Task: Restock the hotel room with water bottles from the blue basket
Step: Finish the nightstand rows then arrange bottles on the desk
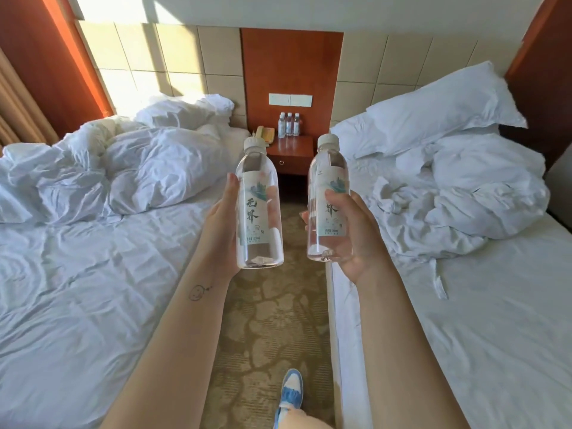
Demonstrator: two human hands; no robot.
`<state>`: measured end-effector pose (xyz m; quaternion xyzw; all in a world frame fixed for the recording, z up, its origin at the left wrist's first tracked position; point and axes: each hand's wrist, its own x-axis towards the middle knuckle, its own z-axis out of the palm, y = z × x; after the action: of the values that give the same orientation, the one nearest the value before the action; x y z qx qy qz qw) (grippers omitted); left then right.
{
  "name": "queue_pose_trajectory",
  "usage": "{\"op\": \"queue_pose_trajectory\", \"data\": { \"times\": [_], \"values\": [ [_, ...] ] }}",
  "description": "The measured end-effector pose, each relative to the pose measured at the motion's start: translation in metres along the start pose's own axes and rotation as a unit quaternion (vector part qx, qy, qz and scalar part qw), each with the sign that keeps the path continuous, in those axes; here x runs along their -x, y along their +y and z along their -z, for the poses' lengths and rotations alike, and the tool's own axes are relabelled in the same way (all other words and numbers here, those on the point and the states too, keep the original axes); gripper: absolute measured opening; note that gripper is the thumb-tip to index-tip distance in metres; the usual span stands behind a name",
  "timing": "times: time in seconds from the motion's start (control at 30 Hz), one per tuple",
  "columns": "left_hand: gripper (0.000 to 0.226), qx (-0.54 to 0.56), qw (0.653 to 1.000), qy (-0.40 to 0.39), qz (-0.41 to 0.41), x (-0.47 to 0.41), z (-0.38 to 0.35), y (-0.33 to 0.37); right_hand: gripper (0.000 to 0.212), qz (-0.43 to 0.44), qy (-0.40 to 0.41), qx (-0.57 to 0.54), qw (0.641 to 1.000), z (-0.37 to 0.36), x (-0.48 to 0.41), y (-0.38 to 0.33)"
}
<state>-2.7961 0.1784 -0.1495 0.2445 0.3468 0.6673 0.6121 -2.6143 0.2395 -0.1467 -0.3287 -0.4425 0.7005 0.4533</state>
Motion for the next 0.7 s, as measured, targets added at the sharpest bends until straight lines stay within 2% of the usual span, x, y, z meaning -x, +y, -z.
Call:
{"op": "queue_pose_trajectory", "data": {
  "times": [0.13, 0.33, 0.43, 0.53, 0.63, 0.7],
  "values": [
    [0.083, -0.01, 1.0, -0.025, -0.004, -0.054, 0.01, 0.009, 0.047, 0.006, 0.012, -0.001, 1.0, 0.003, -0.048, -0.003],
    [0.073, -0.061, 0.998, -0.015, -0.017, -0.153, 0.008, 0.028, 0.045, 0.024, 0.018, 0.002, 1.0, 0.012, -0.137, -0.025],
    [0.071, -0.107, 0.994, 0.015, -0.031, -0.202, 0.004, 0.034, 0.046, 0.03, 0.015, 0.004, 0.999, 0.019, -0.182, -0.035],
    [0.063, -0.063, 0.998, -0.012, -0.02, -0.246, -0.003, 0.037, 0.051, 0.032, 0.019, 0.012, 0.999, 0.028, -0.223, -0.042],
    [0.067, -0.085, 0.996, 0.028, -0.02, -0.288, -0.007, 0.04, 0.053, 0.032, 0.02, 0.013, 0.999, 0.037, -0.263, -0.049],
    [0.074, -0.079, 0.996, 0.026, -0.012, -0.308, -0.008, 0.039, 0.052, 0.03, 0.021, 0.01, 0.999, 0.043, -0.283, -0.051]
  ]
}}
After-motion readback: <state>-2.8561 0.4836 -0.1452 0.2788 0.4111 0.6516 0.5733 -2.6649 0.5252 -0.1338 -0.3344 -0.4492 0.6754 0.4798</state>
